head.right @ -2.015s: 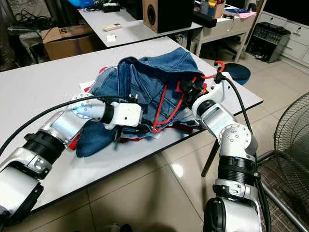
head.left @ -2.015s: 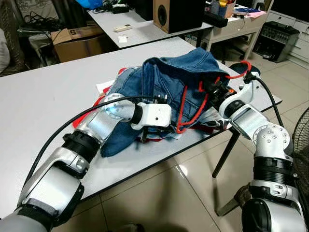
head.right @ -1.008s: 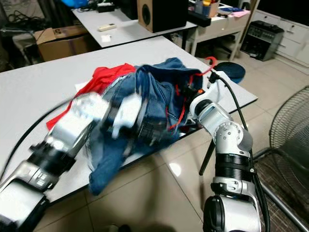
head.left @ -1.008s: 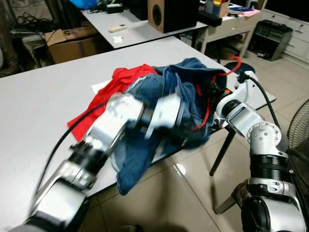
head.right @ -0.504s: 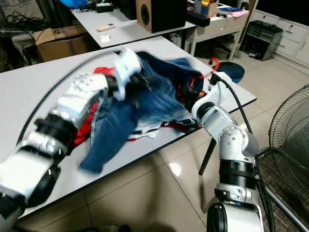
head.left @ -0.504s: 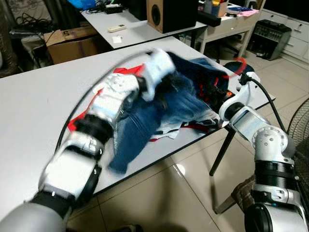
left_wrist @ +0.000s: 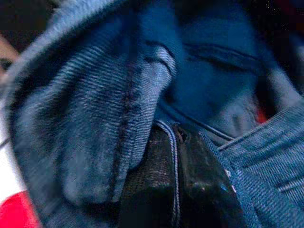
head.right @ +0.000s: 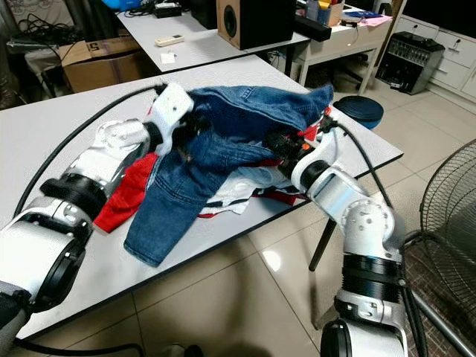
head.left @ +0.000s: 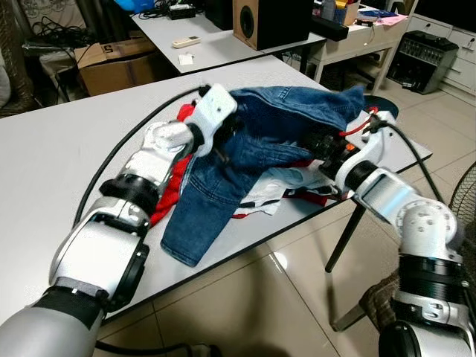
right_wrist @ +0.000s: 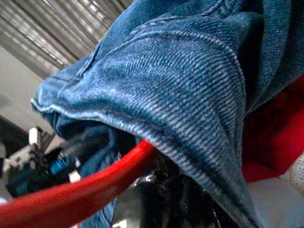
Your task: Hang hanger
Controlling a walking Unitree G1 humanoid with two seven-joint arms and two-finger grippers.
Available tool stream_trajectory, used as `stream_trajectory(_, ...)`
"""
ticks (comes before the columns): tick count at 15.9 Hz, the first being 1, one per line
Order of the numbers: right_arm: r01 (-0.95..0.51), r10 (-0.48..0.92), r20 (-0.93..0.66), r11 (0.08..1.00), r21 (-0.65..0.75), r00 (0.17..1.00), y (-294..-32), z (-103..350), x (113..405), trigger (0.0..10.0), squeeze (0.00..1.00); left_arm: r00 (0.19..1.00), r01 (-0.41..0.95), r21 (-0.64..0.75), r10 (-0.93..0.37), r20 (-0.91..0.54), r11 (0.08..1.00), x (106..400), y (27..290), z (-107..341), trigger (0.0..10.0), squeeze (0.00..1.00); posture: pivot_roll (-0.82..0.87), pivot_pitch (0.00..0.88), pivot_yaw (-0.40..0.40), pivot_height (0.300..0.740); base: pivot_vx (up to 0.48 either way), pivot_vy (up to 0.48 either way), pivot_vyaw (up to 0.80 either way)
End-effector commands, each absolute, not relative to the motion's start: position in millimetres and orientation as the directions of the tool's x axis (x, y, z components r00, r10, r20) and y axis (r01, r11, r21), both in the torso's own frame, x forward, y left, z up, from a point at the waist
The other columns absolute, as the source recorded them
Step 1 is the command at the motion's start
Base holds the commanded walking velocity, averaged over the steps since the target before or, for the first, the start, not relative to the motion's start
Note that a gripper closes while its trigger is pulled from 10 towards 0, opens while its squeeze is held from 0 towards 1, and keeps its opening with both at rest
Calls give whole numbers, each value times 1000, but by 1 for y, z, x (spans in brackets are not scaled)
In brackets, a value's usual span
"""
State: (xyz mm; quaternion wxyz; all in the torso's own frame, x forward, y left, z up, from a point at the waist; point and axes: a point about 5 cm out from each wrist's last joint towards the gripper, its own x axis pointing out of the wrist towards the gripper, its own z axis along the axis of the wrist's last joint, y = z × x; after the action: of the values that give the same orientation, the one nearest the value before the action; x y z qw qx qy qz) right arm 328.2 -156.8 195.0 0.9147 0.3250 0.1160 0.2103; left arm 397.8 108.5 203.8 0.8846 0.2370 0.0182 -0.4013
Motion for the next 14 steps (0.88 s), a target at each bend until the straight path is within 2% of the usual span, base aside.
stream_trajectory(1, -360, 516, -64, 675, 644, 854, -152, 197, 323, 10000, 0, 663, 734, 413, -700, -265, 538, 396, 116, 197, 0, 0, -15, 0, 55, 740, 0, 0, 0)
stream_trajectory(3, -379, 538, -65, 670, 638, 840, -151, 198, 321, 10000, 0, 644, 748, 432, -709, -288, 504, 395, 116, 195, 0, 0, -10, 0, 49, 740, 0, 0, 0)
stream_trajectory(4, -380, 540, -66, 670, 638, 839, -151, 199, 320, 10000, 0, 626, 762, 422, -728, -281, 492, 395, 115, 198, 10000, 0, -9, 0, 47, 740, 0, 0, 0)
stream_trajectory(5, -374, 533, -70, 675, 637, 843, -153, 199, 321, 10000, 0, 559, 815, 356, -783, -273, 458, 392, 113, 202, 10000, 1000, -9, 0, 47, 740, 0, 0, 0)
stream_trajectory(6, -358, 518, -79, 686, 634, 852, -156, 198, 322, 10000, 0, 509, 850, 318, -812, -287, 420, 390, 115, 204, 10000, 1000, -4, 0, 46, 740, 0, 0, 0)
stream_trajectory(9, -309, 460, -83, 708, 635, 884, -166, 199, 326, 10000, 0, 459, 879, 287, -841, -287, 382, 387, 125, 209, 10000, 1000, 2, 0, 48, 740, 0, 0, 0)
stream_trajectory(10, -287, 434, -83, 715, 637, 897, -171, 199, 327, 10000, 0, 420, 899, 259, -863, -280, 354, 384, 132, 213, 10000, 757, 6, 0, 47, 740, 0, 0, 0)
stream_trajectory(11, -279, 424, -83, 719, 637, 902, -173, 200, 328, 10000, 0, 393, 912, 236, -882, -262, 336, 382, 136, 216, 10000, 0, 7, 0, 47, 740, 0, 0, 0)
stream_trajectory(13, -273, 403, -69, 726, 631, 913, -178, 203, 329, 10000, 0, 298, 949, 167, -932, -206, 267, 372, 148, 228, 10000, 0, 12, 0, 45, 740, 0, 0, 0)
stream_trajectory(14, -277, 402, -57, 721, 635, 914, -179, 205, 330, 10000, 0, 278, 956, 153, -939, -202, 250, 370, 152, 230, 10000, 0, 12, 0, 45, 740, 0, 0, 0)
